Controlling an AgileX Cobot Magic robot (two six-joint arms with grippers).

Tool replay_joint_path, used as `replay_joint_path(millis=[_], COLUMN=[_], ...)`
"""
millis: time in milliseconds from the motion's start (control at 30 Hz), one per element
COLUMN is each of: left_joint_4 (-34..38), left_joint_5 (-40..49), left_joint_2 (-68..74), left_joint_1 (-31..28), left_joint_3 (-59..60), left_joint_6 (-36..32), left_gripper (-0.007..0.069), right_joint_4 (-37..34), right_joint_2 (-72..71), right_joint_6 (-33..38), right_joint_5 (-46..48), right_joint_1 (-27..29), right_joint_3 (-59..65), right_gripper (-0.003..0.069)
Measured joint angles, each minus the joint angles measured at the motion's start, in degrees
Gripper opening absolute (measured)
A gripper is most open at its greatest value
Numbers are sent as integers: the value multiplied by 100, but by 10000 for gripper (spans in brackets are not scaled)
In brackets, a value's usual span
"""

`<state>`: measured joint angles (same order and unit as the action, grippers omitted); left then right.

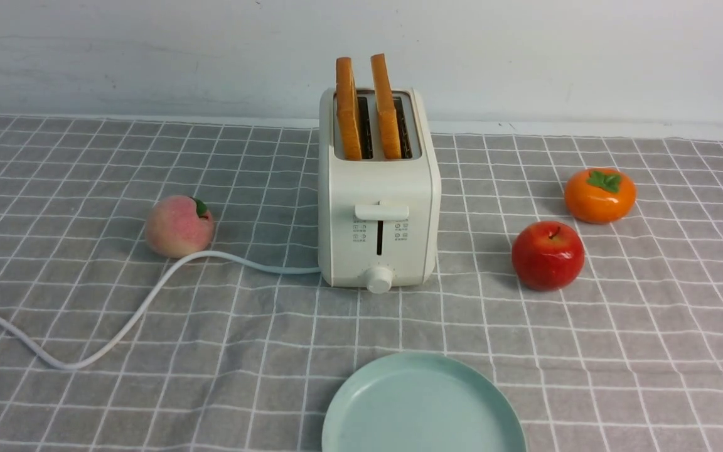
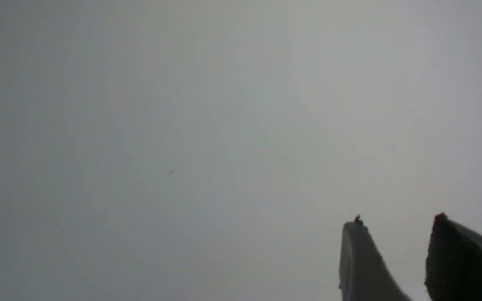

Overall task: Take toasted bread from bread machine on grey coffee table place on plate.
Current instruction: 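Grasp the toast slice in the toaster and pull it up out of the slot with the right gripper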

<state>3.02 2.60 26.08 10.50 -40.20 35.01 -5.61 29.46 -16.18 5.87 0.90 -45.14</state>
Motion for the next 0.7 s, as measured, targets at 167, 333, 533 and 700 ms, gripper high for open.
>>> replay_joint_path(millis=[167, 333, 533, 700], left_joint_4=[-19, -189, -223, -159], left_joint_5=[1604, 2883, 4157, 4410], left_joint_2=[1062, 1941, 2547, 2728], left_joint_1=[0, 0, 0, 0], left_joint_3=[-833, -911, -914, -914], left_joint_6=[-1, -12, -14, -165], left_gripper=[237, 237, 237, 237], right_joint_4=[429, 470, -472, -1669], right_joint_2=[1130, 1992, 2752, 3683], right_joint_6=[95, 111, 149, 788], right_joint_5=[1714, 2137, 2324, 2387], right_joint_1=[0, 0, -15, -531], right_joint_3=[-1208, -1398, -1398, -1463], right_gripper=[240, 240, 240, 240])
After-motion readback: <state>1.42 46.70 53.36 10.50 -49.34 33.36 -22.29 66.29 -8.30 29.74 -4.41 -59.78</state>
